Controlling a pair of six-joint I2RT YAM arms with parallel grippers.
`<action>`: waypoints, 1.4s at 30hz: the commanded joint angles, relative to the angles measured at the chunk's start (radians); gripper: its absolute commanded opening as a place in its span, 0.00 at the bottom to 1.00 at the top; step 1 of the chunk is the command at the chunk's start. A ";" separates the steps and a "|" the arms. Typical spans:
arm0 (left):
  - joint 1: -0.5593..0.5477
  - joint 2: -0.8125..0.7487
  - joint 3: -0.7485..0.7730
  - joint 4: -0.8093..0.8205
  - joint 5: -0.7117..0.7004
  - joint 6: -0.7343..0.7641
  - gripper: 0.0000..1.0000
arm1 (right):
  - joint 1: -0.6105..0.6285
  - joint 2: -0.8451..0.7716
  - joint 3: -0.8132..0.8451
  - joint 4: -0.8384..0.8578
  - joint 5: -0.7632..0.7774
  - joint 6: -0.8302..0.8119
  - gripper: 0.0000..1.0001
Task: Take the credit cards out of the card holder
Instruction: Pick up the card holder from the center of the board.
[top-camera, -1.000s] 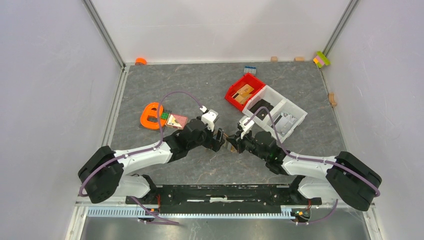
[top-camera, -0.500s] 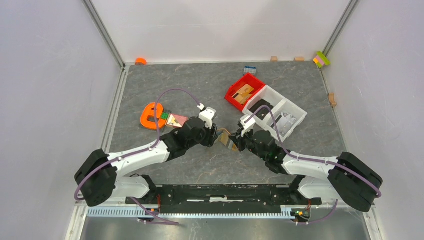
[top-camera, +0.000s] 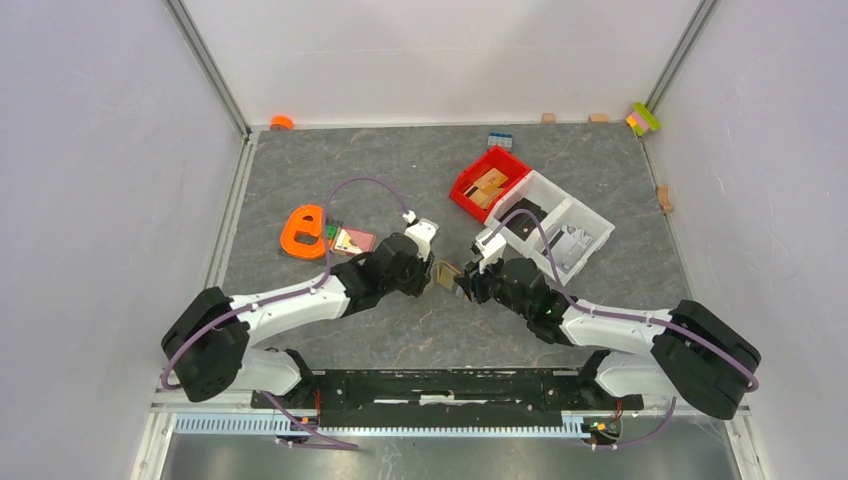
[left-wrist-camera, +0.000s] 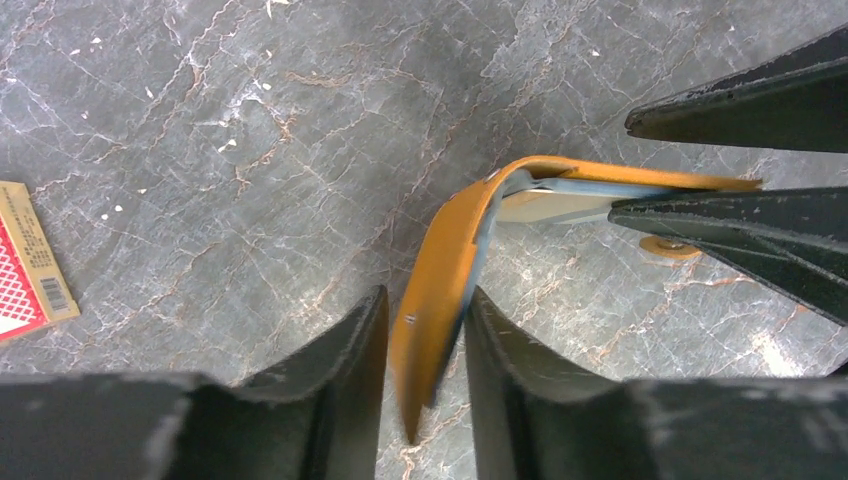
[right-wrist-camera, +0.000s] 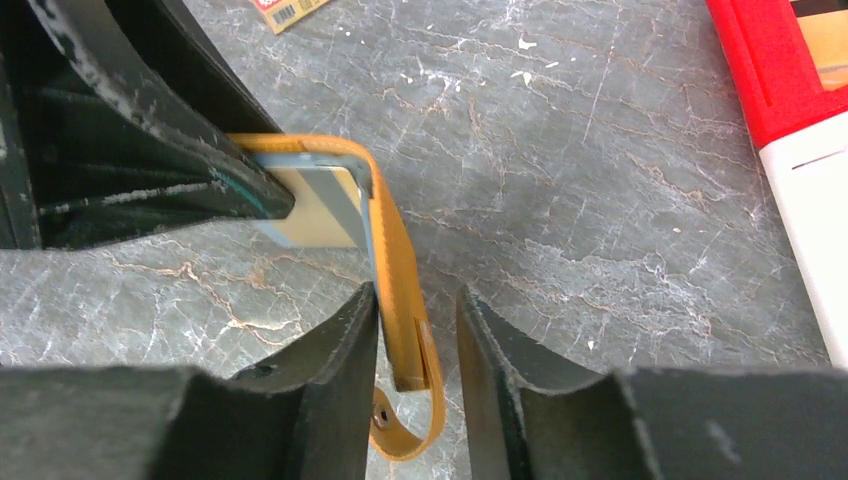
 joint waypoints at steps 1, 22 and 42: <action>-0.003 0.026 0.056 -0.010 -0.005 0.025 0.33 | -0.011 0.011 0.033 -0.031 0.031 0.015 0.41; 0.073 0.083 0.098 -0.023 0.278 -0.055 0.02 | -0.049 0.056 0.003 0.086 -0.192 -0.078 0.69; 0.182 0.244 0.144 -0.033 0.425 -0.130 0.03 | -0.049 0.151 0.064 0.011 -0.015 -0.049 0.58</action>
